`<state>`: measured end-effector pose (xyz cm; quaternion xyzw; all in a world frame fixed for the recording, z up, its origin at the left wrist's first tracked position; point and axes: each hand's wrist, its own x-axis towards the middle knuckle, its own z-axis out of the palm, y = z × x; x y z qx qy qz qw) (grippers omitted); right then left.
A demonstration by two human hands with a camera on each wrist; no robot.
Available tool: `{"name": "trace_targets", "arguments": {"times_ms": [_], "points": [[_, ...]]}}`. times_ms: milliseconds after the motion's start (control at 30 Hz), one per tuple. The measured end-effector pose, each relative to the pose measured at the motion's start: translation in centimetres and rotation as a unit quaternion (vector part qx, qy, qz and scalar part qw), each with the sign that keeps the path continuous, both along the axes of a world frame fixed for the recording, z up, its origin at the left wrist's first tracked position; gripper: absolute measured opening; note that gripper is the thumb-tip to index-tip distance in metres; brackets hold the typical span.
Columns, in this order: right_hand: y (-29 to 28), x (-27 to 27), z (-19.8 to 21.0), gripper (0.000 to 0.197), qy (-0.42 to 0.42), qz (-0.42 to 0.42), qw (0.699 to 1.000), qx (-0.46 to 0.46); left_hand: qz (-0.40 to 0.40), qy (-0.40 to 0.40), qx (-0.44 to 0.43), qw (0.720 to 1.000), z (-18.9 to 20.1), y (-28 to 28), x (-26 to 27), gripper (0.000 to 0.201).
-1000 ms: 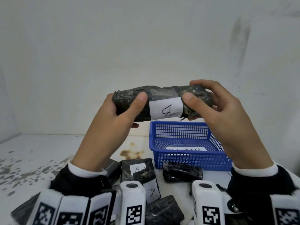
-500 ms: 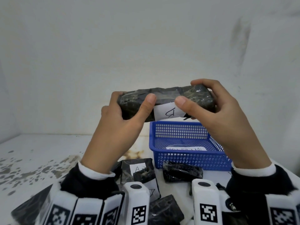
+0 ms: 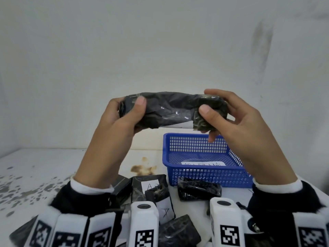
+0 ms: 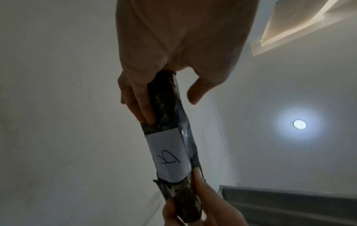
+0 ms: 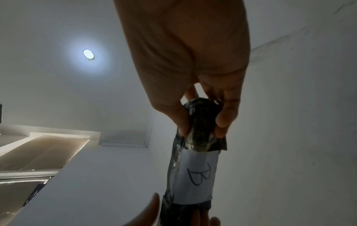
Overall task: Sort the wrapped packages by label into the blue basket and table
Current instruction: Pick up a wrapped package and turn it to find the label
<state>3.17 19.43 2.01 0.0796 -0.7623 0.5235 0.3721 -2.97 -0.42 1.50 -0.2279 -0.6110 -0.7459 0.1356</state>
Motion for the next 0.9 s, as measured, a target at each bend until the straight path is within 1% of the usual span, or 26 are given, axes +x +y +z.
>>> {"name": "trace_targets", "arguments": {"times_ms": [67, 100, 133, 167, 233, 300, 333, 433, 467, 533, 567, 667, 700, 800, 900], "points": [[0.1, 0.2, 0.1, 0.022, 0.002, 0.008, 1.0, -0.007, -0.008, 0.005, 0.008, 1.0, 0.0, 0.0, -0.3, 0.025], [0.0, 0.2, 0.2, 0.017, 0.005, 0.011, 1.0, -0.004, -0.005, 0.006, 0.007, 1.0, -0.1, 0.1, -0.3, 0.024], [0.0, 0.3, 0.3, 0.015, 0.008, 0.012, 1.0, -0.002, -0.001, 0.006, 0.005, 1.0, -0.1, 0.1, -0.4, 0.028], [0.0, 0.3, 0.3, 0.016, 0.01, 0.014, 1.0, -0.001, 0.002, 0.009, 0.001, 1.0, -0.2, 0.2, -0.4, 0.031], [0.0, 0.3, 0.3, 0.024, 0.01, 0.015, 1.0, 0.002, 0.009, 0.021, -0.013, 1.0, -0.2, 0.2, -0.4, 0.029], [-0.1, 0.4, 0.3, 0.018, 0.015, 0.011, 1.0, 0.013, 0.012, 0.026, -0.027, 0.999, -0.2, 0.2, -0.3, 0.022], [-0.2, 0.4, 0.3, 0.016, 0.018, 0.011, 1.0, 0.016, 0.014, 0.027, -0.035, 0.999, -0.2, 0.2, -0.1, 0.021], [-0.3, 0.3, 0.2, 0.019, 0.024, 0.01, 1.0, 0.014, 0.031, 0.05, -0.085, 0.995, -0.2, 0.3, 0.2, 0.021], [-0.4, 0.3, 0.2, 0.017, 0.025, 0.006, 0.999, 0.021, 0.04, 0.055, -0.099, 0.993, -0.2, 0.3, 0.3, 0.02], [-0.5, 0.3, 0.3, 0.014, 0.025, 0.003, 0.999, 0.033, 0.054, 0.055, -0.115, 0.99, -0.2, 0.5, 0.5, 0.027], [-0.5, 0.4, 0.2, 0.016, 0.026, 0.006, 0.999, 0.037, 0.058, 0.058, -0.124, 0.989, -0.2, 0.6, 0.6, 0.034], [-0.4, 0.5, 0.2, 0.035, 0.009, 0.008, 0.999, 0.05, 0.075, 0.068, -0.142, 0.985, 0.0, 0.8, 0.9, 0.044], [-0.3, 0.5, 0.2, 0.039, 0.006, 0.005, 0.998, 0.057, 0.077, 0.067, -0.139, 0.985, 0.0, 0.9, 1.0, 0.047], [-0.4, 0.4, 0.1, 0.038, 0.015, -0.002, 0.998, 0.062, 0.086, 0.064, -0.135, 0.985, -0.1, 1.0, 1.2, 0.052], [-0.6, 0.3, 0.0, 0.032, 0.025, -0.006, 0.997, 0.068, 0.094, 0.069, -0.135, 0.984, -0.3, 1.1, 1.0, 0.047]]}}
